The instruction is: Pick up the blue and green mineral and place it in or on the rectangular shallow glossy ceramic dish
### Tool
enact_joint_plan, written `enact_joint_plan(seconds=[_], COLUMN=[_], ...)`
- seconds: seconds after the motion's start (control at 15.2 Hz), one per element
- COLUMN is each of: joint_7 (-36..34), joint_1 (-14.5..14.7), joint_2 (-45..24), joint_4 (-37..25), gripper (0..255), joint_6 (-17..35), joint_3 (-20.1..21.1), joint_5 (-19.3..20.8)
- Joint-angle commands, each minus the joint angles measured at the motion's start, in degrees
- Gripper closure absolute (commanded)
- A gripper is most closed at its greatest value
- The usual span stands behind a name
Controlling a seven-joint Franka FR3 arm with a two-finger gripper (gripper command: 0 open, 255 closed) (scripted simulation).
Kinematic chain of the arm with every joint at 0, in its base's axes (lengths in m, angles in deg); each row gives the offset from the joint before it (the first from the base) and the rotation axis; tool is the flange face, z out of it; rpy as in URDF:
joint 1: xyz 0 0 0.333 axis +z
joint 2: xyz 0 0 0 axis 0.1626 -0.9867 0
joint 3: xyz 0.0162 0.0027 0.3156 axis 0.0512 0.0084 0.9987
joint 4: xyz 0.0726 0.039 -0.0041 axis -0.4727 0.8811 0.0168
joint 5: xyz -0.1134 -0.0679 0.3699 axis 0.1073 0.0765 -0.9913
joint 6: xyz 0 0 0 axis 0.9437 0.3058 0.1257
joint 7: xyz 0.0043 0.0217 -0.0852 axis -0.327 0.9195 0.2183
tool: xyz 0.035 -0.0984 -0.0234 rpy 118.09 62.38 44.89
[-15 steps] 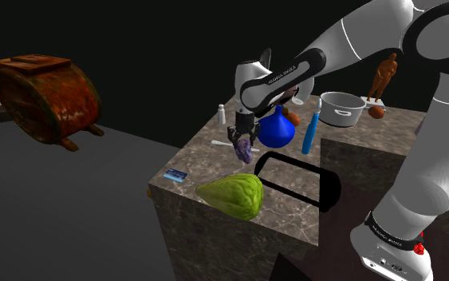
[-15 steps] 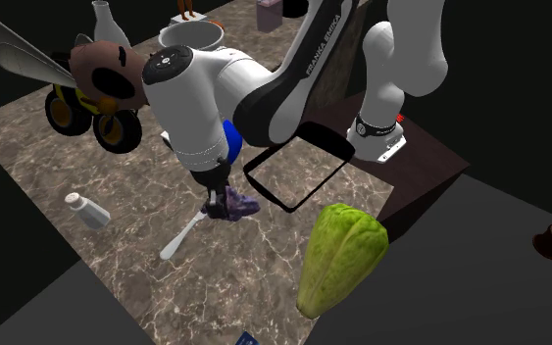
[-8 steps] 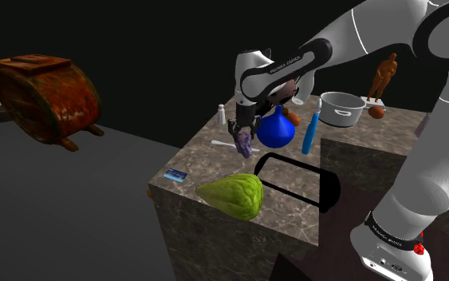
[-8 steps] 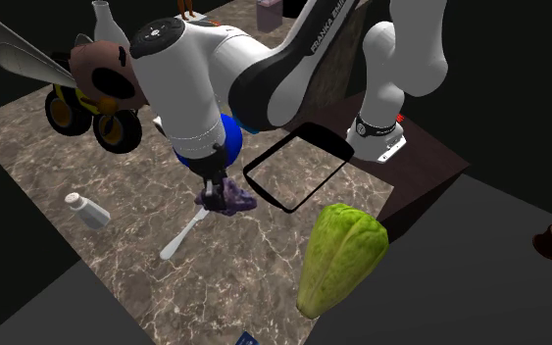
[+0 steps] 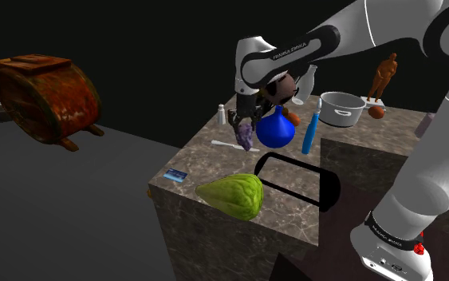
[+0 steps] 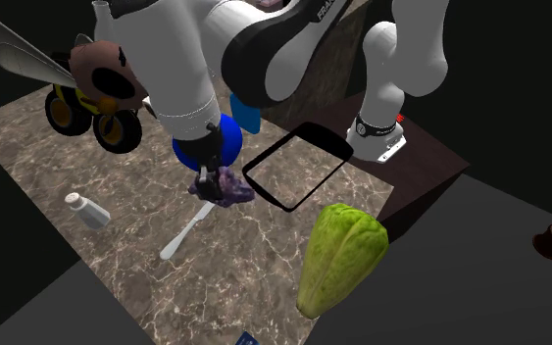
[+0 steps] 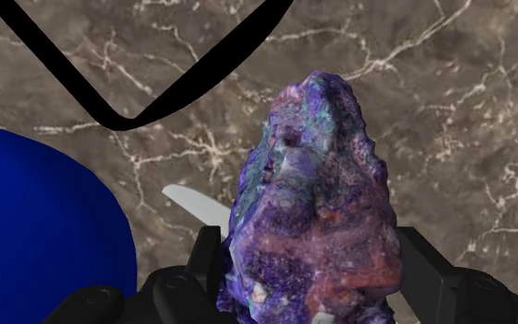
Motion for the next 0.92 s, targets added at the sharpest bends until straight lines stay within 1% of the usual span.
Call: enact_joint_plan(seconds=[0.0, 0.07, 0.46, 0.86], joint_7=[0.1, 0.1, 4.0, 7.5], joint_1=[0.0, 0.0, -0.6, 0.3], joint_2=[0.9, 1.0, 15.4, 30.2], joint_4=[-0.6, -0.8, 13.7, 25.9], gripper=[255, 255, 255, 255], joint_6=[-1.5, -1.7, -1.2, -3.7], joint_3=[0.1, 0.0, -0.9, -3.0], joint_5=[-0.3, -0.3, -4.7, -7.8])
